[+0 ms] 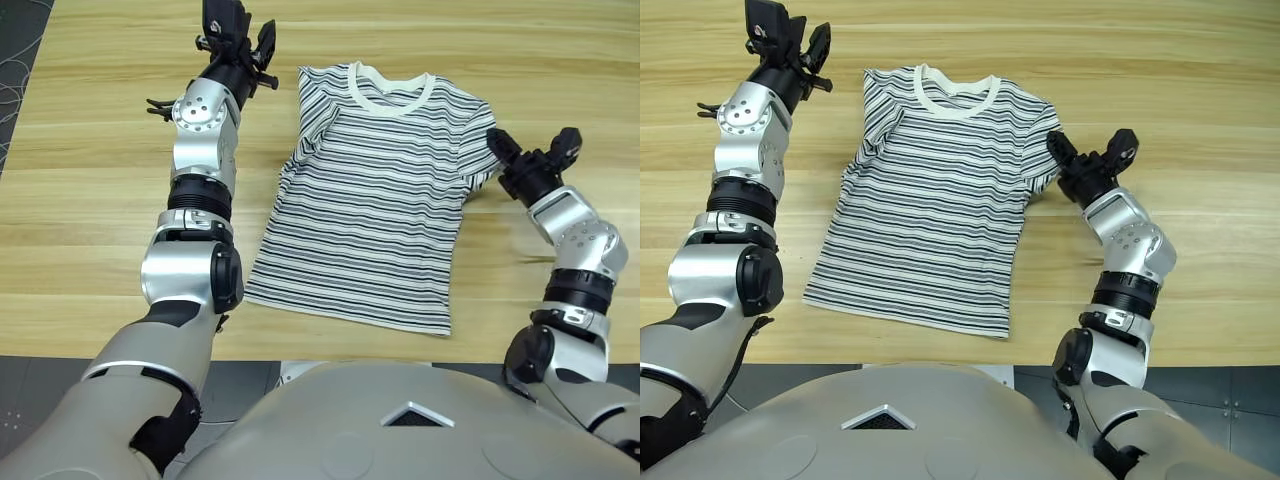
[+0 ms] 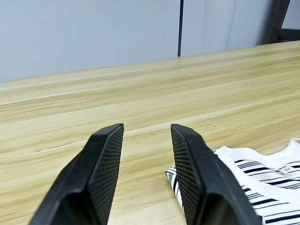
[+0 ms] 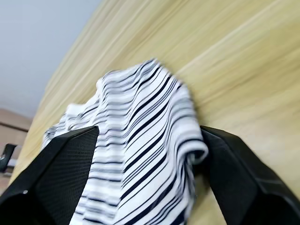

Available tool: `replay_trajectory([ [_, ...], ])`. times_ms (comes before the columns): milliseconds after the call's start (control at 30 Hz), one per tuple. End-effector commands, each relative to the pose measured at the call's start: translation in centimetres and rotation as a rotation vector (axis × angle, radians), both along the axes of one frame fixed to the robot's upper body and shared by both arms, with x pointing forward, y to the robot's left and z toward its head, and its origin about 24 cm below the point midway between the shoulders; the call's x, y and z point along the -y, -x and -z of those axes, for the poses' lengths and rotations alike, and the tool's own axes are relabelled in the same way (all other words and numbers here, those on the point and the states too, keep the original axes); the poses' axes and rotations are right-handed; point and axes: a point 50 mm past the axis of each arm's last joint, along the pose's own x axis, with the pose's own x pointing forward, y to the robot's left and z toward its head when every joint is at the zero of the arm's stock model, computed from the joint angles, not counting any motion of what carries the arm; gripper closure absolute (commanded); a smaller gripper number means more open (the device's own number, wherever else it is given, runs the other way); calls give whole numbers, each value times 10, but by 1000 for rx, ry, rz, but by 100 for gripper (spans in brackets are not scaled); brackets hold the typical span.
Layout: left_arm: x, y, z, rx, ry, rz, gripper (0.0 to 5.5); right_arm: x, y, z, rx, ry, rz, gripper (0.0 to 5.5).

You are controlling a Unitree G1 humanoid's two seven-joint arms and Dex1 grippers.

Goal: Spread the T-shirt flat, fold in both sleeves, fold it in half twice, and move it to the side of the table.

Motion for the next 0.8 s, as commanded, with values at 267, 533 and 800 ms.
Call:
replay_trajectory([
  [267, -2, 2, -10, 54, 27, -7, 362, 0, 9, 21, -132, 127, 142, 244],
  [533, -5, 4, -13, 76, 16, -13, 362, -3, 0, 20, -86, 112, 181, 391],
  [800, -5, 3, -17, 89, 18, -18, 362, -9, -1, 19, -85, 97, 136, 537],
])
